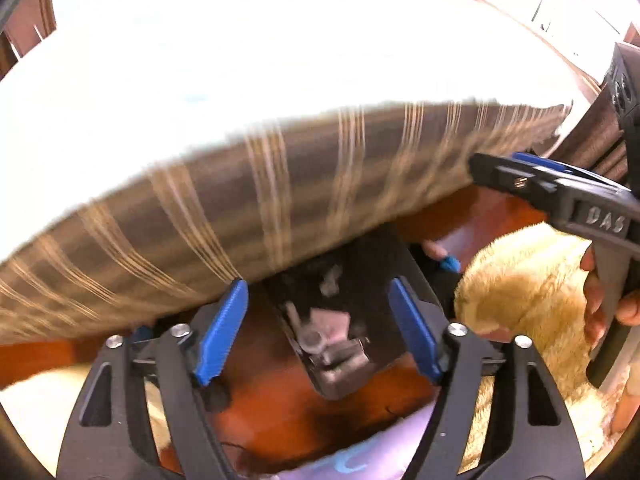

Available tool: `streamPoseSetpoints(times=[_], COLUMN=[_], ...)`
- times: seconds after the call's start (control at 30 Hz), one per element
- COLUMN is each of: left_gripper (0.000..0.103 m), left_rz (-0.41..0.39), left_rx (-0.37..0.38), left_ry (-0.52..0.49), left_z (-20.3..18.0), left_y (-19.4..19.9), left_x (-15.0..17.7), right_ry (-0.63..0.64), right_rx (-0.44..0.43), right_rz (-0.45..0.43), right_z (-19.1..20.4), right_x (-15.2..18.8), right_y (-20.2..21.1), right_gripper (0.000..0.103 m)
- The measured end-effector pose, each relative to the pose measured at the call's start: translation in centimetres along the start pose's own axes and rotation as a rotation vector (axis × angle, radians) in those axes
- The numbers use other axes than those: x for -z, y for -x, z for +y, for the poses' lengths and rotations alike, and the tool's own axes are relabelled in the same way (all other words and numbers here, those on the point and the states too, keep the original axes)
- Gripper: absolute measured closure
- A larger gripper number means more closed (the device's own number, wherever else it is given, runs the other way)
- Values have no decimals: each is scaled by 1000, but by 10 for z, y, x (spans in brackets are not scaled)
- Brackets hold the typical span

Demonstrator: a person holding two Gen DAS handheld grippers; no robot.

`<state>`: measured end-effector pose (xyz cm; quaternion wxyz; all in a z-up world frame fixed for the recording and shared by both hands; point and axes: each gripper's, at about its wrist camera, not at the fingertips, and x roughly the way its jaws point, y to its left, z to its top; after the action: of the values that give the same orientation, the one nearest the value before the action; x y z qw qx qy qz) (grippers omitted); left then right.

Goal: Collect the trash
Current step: 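Lower both tools below the bed edge and release the spool and bag into the bin, then grasp the green bottle with the left tool while the right tool grasps the grey plush toy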

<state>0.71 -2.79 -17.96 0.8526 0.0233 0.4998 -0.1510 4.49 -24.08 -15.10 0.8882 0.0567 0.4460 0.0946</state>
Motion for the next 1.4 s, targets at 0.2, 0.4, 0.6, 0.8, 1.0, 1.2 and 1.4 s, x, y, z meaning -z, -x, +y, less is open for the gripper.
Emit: streamPoseSetpoints(times=[0.2,0.4,0.6,0.8,1.0,1.2,1.4], left_gripper=[16,14,14,14,15,20,23], left_rz=[-126,-194,-238,-251,-263,-260,-239], left_rx=[-29,-76,-99,-130,-163,-179,-217], left_ry=[4,13,47,83,126,151,171], left_z=[13,29,49,71,97,118,132], left_y=[49,75,82,72,50,19,-8], left_x=[-31,-67,-104,-142,-186,-232,-264], right_ry=[28,61,56,7,0,9,26], right_rx=[16,32,30,31,24,2,-11], right_rz=[-105,-161,-188,-195,-178,-194,-181], right_z=[-1,7,10,-3,-5,-6,-9], right_x=[-41,-78,-113,-154,-175,-188,-199], right_y=[34,44,34,8,-18,-28,-41], right_gripper=[3,3,3,3,3,3,3])
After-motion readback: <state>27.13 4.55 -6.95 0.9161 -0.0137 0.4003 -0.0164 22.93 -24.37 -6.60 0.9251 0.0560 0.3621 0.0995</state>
